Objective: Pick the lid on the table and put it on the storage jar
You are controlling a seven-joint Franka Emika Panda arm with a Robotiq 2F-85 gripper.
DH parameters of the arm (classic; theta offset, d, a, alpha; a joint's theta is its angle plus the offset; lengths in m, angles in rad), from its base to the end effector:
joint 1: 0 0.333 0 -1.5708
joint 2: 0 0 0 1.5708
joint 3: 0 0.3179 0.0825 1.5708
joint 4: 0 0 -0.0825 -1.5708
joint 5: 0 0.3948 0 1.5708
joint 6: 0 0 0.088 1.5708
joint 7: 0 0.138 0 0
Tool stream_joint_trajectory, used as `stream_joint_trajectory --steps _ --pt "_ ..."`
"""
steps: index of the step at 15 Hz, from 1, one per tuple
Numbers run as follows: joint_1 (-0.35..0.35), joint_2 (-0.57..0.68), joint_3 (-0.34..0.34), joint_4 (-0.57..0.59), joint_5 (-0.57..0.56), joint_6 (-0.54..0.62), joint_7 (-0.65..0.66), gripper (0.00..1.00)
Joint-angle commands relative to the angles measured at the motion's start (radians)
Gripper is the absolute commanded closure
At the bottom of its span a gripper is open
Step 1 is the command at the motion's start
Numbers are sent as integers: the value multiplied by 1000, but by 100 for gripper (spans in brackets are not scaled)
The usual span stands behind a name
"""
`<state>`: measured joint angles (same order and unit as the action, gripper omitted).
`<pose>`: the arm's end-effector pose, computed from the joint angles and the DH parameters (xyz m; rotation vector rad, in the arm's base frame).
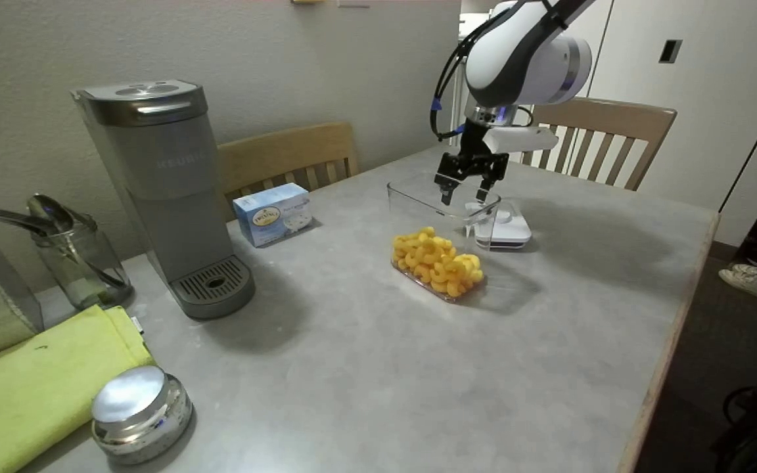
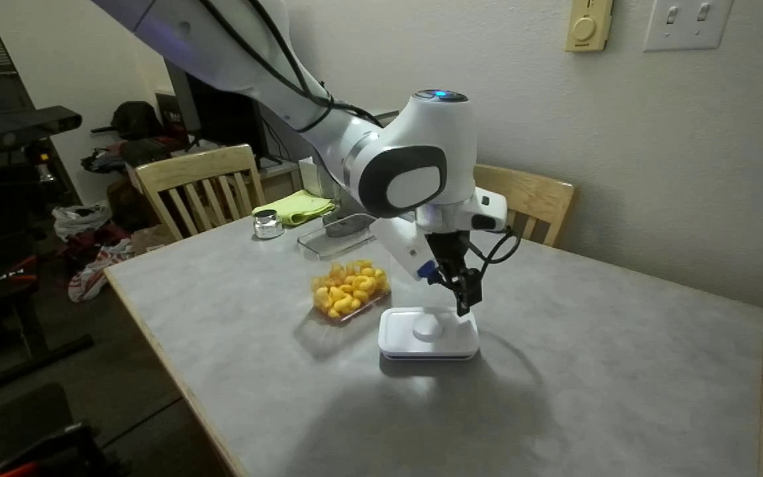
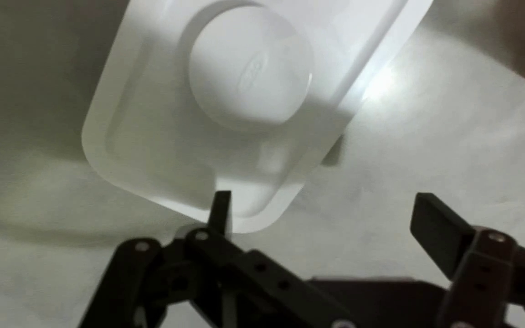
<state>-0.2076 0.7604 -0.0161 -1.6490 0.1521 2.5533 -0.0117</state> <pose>0.6937 -0.1562 0.1441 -3.0266 0.4997 -0.2349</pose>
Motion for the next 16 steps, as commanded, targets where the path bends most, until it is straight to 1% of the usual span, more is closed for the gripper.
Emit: stream_joint_trajectory --steps 1,3,6,12,16 --pt "0 -62 -9 -101 15 53 7 0" --pt "4 -87 -16 -142 18 54 30 0" --pt "7 -126 -33 -194 13 19 64 0" --pt "-6 -180 -46 -247 16 -81 54 0" --pt "-10 -186 -33 -262 27 -103 34 0"
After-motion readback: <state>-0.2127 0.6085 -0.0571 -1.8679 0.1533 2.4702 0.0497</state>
